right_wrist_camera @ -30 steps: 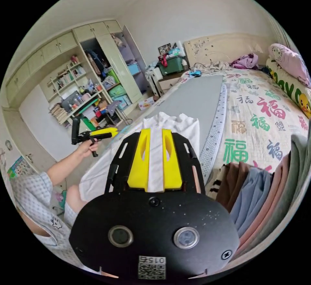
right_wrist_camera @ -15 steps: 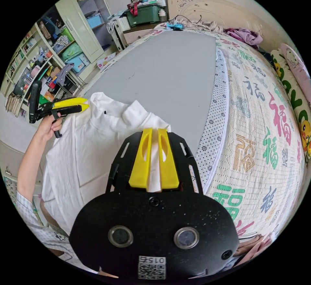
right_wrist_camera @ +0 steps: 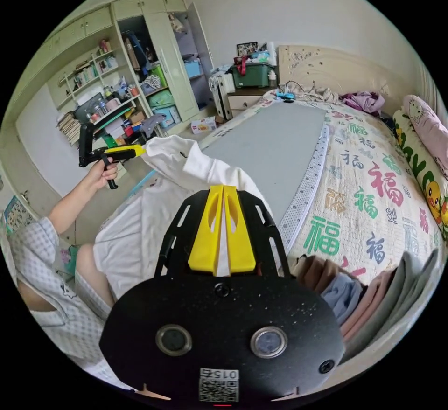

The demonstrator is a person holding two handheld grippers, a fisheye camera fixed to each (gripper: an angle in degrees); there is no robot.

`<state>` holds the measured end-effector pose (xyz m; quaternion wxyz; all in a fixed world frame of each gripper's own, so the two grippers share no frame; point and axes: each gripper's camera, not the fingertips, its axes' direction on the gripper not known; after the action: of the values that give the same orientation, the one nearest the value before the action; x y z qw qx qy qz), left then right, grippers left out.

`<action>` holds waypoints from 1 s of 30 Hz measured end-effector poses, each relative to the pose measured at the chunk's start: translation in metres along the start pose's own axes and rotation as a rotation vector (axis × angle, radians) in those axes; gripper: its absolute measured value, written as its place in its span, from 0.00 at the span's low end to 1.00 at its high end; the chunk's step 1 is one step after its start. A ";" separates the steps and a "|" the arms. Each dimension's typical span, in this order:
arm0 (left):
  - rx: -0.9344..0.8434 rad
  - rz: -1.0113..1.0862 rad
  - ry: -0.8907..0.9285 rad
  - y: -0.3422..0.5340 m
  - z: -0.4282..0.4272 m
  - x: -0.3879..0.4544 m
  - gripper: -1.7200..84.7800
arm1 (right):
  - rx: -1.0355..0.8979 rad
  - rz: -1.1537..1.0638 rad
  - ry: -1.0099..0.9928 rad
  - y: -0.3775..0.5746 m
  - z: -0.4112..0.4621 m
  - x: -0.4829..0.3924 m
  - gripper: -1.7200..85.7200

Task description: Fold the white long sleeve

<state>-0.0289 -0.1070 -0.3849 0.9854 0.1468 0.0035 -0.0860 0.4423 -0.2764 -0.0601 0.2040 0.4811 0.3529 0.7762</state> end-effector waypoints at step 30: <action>0.230 -0.867 0.218 0.320 -0.166 -0.004 0.12 | 0.012 0.485 -0.138 0.268 -0.145 -0.041 0.13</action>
<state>0.0246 0.2428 -0.4510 0.8298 0.2484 0.1586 -0.4740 0.3382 -0.5332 0.0727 0.0323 0.6047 0.2171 0.7656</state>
